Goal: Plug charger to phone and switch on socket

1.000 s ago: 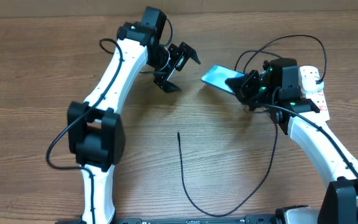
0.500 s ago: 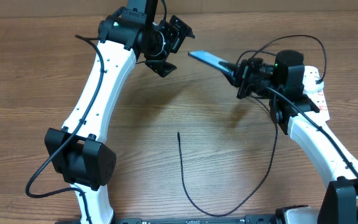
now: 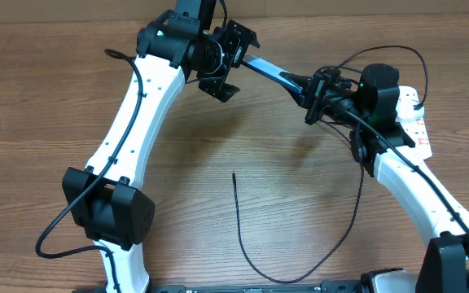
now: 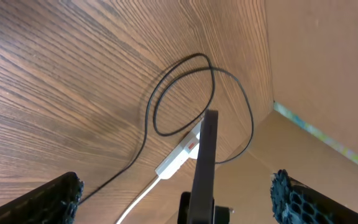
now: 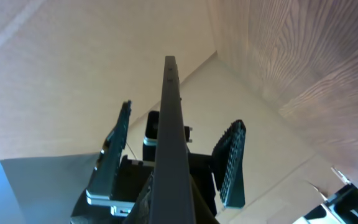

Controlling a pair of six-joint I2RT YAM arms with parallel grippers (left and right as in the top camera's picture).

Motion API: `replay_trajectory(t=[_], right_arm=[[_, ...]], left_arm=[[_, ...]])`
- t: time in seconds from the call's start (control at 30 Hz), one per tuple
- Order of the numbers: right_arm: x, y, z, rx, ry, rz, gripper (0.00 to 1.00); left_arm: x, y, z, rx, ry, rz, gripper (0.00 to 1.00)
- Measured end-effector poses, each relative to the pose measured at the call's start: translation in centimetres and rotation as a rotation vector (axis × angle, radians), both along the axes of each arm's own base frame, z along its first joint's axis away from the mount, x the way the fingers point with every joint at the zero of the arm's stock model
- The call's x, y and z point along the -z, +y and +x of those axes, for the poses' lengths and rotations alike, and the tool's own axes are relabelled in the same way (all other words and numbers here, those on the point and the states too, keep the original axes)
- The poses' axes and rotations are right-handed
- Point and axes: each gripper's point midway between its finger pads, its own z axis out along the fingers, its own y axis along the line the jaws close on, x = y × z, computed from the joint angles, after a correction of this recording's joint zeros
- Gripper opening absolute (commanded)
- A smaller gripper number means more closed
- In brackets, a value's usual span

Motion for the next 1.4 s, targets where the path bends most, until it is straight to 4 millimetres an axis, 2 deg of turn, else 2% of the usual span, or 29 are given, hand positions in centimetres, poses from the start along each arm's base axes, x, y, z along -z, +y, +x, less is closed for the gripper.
replay_trajectory(t=[0.17,0.57,0.8,0.9,1.07,1.2,1.4], right_arm=[[-0.2,0.6,-0.3,-0.019,-0.008,0.003,0.04],[-0.3,1.3,-0.7,-0.04,-0.012,0.005,0.04],[-1.0,1.4,-0.5,-0.043,-0.051,0.012,0.04],[-1.0,1.4,-0.6,-0.043,-0.051,0.013,0.04],[-1.0,1.4,-0.6,-0.044,-0.051,0.013,0.04],[-1.1,1.4,-0.5,-0.044,-0.052,0.012,0.04],[-1.1,1.4,-0.6,-0.044,-0.052,0.013,0.04]], left_arm=[[0.0,-0.2,0.1,-0.034,0.009,0.001,1.0],[-0.1,-2.8,-0.5,-0.007,-0.039,0.034,1.0],[0.0,-3.2,-0.7,-0.008,-0.047,0.054,0.91],[0.1,-3.1,-0.6,-0.016,-0.047,0.058,0.83],[0.1,-3.0,-0.5,-0.04,-0.036,0.055,0.64],[0.1,-2.9,-0.5,-0.057,-0.029,0.054,0.56],[0.2,-2.8,-0.4,-0.066,-0.028,0.056,0.38]])
